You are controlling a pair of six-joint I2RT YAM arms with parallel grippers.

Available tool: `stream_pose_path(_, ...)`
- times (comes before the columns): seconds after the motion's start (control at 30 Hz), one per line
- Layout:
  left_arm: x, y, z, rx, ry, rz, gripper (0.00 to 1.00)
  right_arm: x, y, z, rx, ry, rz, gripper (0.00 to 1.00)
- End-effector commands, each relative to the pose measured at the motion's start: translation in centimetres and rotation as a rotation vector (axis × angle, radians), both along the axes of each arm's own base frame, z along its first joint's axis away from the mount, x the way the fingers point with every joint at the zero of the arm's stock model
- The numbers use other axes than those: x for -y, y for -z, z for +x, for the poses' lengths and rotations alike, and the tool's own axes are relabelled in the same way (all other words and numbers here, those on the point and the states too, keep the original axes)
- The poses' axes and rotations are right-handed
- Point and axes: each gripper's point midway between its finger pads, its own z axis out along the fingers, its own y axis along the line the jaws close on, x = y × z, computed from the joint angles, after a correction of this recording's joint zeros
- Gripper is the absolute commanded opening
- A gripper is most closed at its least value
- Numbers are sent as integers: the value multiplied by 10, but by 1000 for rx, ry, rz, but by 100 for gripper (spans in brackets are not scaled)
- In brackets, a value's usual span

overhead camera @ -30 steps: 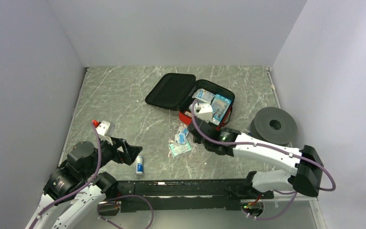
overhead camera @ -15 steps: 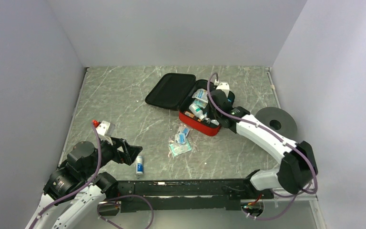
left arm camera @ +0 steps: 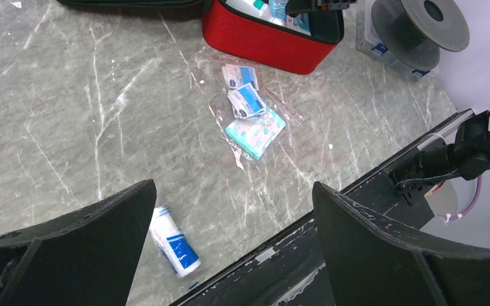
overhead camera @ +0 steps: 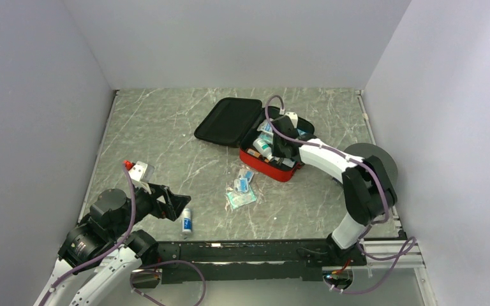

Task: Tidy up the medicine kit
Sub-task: Place the medical item at the medicine box.

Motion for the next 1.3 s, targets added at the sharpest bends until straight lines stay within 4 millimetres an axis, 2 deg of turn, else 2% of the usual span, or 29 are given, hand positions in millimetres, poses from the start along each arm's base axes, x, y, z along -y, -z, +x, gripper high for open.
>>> stream_pose_path(0.0, 2, -5, 2, 22, 9, -3, 99, -4, -4, 30, 42, 37, 42, 12)
stream_pose_path(0.17, 2, -5, 1, 23, 11, -4, 99, -5, 13, 37, 10, 45, 60, 12)
stream_pose_path(0.33, 3, -5, 2, 21, 13, -3, 99, -8, 17, 40, 1, 49, 77, 15)
stream_pose_path(0.4, 2, -5, 2, 21, 11, -3, 99, -9, 16, 41, 1, 49, 75, 19)
stream_pose_path(0.47, 2, -4, 2, 18, 7, -2, 99, -7, 14, 41, -4, 52, 59, 29)
stream_pose_path(0.57, 2, -3, 3, 13, 2, 1, 99, -4, 2, 42, 14, 59, 55, 46)
stream_pose_path(0.77, 1, 5, 7, -52, -22, 30, 100, 2, -32, 41, 73, 63, 58, 58)
stream_pose_path(0.9, -7, 13, 15, -119, -103, 68, 99, 9, -65, 38, 124, 65, 52, 62)
stream_pose_path(1.03, -1, 23, 17, -191, -122, 48, 100, 11, -92, 29, 172, 47, 77, 64)
stream_pose_path(1.27, 2, 50, 19, -322, -185, 37, 99, -3, -120, -1, 201, -80, 159, 67)
